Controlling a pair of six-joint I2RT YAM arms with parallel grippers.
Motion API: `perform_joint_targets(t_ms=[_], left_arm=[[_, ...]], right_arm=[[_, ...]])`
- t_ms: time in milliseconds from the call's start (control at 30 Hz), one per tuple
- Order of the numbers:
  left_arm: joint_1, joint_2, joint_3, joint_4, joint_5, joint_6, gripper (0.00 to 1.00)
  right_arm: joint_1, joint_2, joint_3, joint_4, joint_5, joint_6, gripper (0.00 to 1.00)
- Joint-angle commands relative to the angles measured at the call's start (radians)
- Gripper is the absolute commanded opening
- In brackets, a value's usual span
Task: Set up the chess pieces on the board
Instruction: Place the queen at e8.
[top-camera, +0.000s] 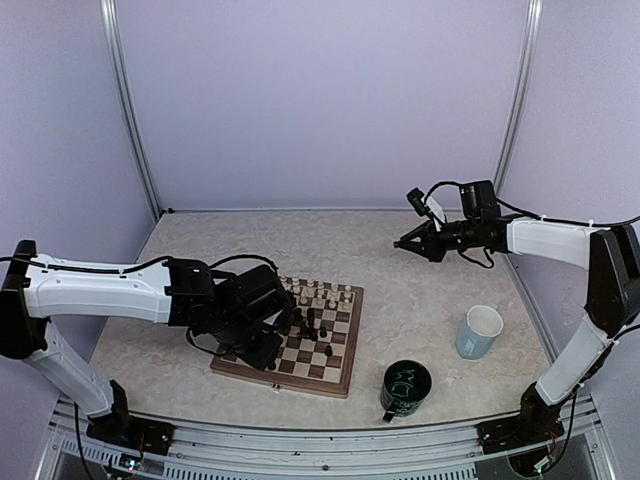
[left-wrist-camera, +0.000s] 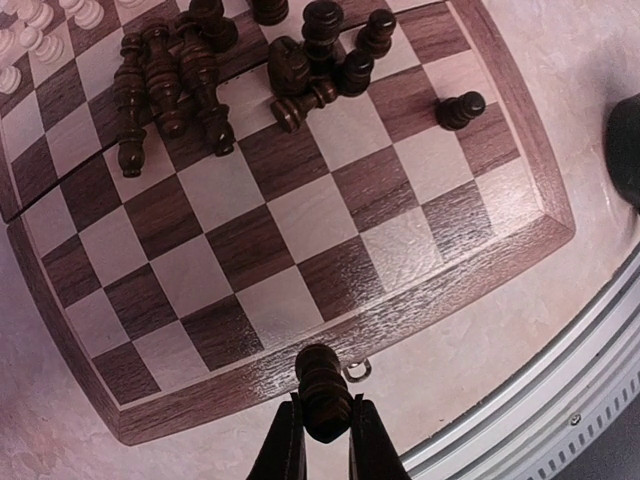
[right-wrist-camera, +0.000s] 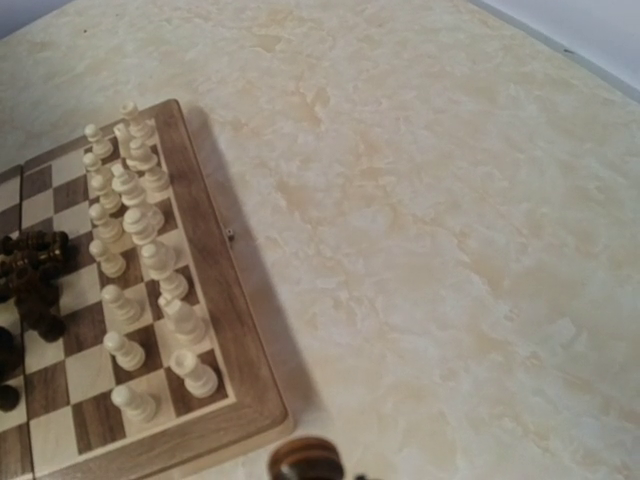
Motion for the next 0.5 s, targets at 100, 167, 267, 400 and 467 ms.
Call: perform_joint_targets(t_ms=[100, 167, 267, 400, 467], left_arm=[[-0.008, 0.052, -0.005, 0.024, -0.063, -0.019, 0.0], [-0.006, 0.052, -0.005, 0.036, -0.067, -0.018, 0.0], [-0.005, 0.058, -0.007, 0.045, -0.075, -0.014, 0.0], [-0.005, 0.079, -0.007, 0.053, -0.083, -0.008, 0.02], [-0.005, 0.087, -0.007, 0.055, -0.084, -0.005, 0.02]], right_arm=[[-0.007, -0.005, -0.012, -0.016, -0.007, -0.014, 0.0], [-0.008, -0.004, -0.011, -0.017, -0.01, -0.014, 0.0], [-0.007, -0.004, -0.011, -0.018, -0.011, -0.014, 0.0], [-0.008, -0.001, -0.011, -0.018, -0.012, -0.014, 0.0], [-0.007, 0.001, -0.011, -0.018, -0.013, -0.014, 0.0]])
